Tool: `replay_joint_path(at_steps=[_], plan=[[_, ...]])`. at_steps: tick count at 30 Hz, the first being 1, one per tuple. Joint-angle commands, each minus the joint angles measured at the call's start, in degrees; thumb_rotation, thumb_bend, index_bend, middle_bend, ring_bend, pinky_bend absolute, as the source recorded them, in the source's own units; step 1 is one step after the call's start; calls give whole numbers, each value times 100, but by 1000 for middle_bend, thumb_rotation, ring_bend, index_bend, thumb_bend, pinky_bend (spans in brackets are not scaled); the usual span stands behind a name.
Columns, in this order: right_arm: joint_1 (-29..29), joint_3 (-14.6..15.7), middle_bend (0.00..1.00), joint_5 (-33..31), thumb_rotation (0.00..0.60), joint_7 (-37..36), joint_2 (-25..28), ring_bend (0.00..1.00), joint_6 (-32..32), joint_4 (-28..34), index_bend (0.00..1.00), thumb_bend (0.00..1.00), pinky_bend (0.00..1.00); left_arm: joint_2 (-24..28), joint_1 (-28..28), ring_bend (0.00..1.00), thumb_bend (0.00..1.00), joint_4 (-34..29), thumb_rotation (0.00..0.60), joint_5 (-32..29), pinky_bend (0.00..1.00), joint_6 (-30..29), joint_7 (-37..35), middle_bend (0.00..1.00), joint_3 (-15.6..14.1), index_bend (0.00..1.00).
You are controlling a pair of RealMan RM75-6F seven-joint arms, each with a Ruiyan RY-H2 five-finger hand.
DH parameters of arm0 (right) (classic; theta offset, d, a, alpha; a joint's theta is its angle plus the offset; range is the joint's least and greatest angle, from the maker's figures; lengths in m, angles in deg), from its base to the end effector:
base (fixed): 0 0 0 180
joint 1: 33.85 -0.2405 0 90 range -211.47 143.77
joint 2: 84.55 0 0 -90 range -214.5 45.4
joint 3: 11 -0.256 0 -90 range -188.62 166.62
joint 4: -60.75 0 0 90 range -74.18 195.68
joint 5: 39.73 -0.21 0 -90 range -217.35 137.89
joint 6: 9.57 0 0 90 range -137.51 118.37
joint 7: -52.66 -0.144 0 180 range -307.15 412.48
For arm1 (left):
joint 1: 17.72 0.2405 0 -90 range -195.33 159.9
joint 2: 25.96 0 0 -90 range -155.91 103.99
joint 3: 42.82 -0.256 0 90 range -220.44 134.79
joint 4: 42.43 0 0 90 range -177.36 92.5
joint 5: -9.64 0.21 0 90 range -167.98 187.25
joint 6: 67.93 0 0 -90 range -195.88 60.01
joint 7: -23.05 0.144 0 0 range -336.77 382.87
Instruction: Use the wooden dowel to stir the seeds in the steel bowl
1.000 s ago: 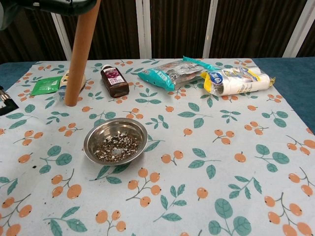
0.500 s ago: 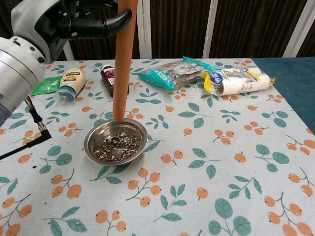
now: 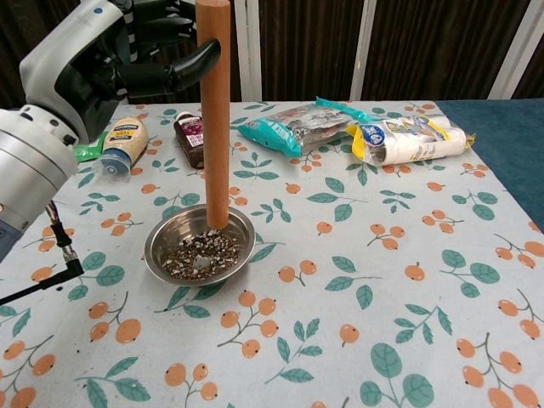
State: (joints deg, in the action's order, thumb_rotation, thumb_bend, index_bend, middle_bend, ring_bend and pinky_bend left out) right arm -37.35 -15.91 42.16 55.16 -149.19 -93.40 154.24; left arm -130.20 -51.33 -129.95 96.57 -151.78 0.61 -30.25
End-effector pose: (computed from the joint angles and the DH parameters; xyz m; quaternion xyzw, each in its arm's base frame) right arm -0.3181 -0.1803 0.1601 0.5683 -0.4032 0.3711 0.6138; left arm -0.0778 0.2780 -0.0093 -0.4490 -0.5004 -0.7209 0.1682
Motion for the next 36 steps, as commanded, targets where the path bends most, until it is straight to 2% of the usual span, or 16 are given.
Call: replay_joint_path(at_steps=[1,18,36], plan=[[-1,-1,0,-4,600,2,-2,0,2,1,0,370,0,12,49,103,758,127,600,43,0,-10,-244,547,-34,648],[-9,-4,0,-37,600,8,-10,0,33,-5,0,370,0,-132,247,105,758,663,600,85,0,-50,-951,552,-180,648],[-29,-15,0,-129,600,44,-30,0,110,-36,0,370,0,-396,101,114,755,1365,600,442,1,-111,-1402,552,-226,648]])
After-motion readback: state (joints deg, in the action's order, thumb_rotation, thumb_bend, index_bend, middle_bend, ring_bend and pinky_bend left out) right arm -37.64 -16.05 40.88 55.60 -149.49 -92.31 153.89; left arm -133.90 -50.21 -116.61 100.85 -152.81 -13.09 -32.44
